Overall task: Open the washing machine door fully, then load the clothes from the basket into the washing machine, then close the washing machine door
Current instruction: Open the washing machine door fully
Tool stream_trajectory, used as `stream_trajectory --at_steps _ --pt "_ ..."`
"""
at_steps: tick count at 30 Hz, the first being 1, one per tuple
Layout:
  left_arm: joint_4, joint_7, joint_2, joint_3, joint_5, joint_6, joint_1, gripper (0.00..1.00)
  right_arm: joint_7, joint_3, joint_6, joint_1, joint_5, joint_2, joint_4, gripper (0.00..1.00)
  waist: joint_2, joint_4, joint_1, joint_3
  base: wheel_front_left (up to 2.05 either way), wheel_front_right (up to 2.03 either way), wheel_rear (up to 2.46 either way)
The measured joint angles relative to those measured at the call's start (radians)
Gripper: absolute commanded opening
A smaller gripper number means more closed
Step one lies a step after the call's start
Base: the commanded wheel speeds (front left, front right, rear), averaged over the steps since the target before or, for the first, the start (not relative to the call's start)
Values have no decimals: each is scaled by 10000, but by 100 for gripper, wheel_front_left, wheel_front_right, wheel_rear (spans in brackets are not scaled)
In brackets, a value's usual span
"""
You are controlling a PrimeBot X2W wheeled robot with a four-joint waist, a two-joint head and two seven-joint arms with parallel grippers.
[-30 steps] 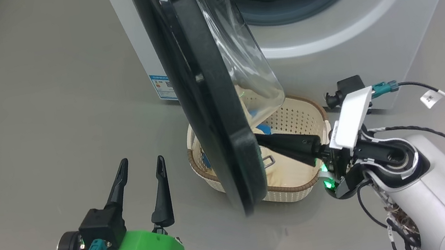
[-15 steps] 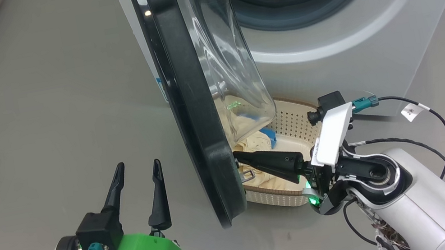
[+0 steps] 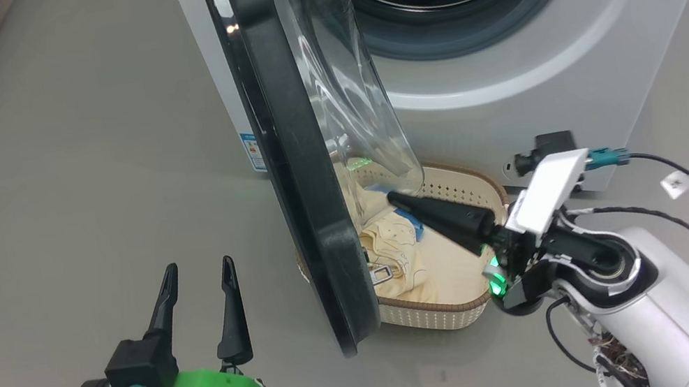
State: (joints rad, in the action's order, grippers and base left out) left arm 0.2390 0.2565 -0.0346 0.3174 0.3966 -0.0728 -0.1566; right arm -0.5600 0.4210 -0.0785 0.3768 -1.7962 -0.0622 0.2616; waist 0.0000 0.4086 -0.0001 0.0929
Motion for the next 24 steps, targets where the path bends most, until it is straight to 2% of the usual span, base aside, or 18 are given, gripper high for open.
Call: stream_trajectory --at_steps 5,8,9,10,11,13,18,24 --pt "21 0 -2 -125 -27 0 158 100 869 -872 -174 -229 205 -69 -293 0 0 -163 0 -95 0 0 0" --pt "25 0 -2 -203 -27 0 177 100 1486 -1367 -261 -490 562 -439 -449 0 0 -263 0 -144 0 0 0" --pt "25 0 -2 -232 -31 0 190 100 1659 -1469 -276 -595 759 -591 -525 25 0 -298 0 -156 0 0 0" --pt "25 0 -2 -261 -42 0 199 100 1862 -1592 -305 -679 943 -696 -558 69 0 -337 0 -166 0 0 0" --pt "27 0 -4 -276 -42 0 210 100 2092 -1720 -343 -785 1099 -777 -610 100 0 -377 0 -179 0 0 0" --pt "31 0 -2 -293 -44 0 226 100 2299 -1770 -343 -858 1371 -890 -631 100 0 -417 0 -193 0 0 0" --pt "102 0 -4 -449 -117 0 363 100 3459 -1958 -351 -1367 2936 -1569 -688 100 0 -597 0 -317 0 0 0" --pt "148 0 -21 -598 -201 0 408 100 4777 -1728 -366 -2071 4918 -2050 -688 100 0 -807 0 -498 0 0 0"
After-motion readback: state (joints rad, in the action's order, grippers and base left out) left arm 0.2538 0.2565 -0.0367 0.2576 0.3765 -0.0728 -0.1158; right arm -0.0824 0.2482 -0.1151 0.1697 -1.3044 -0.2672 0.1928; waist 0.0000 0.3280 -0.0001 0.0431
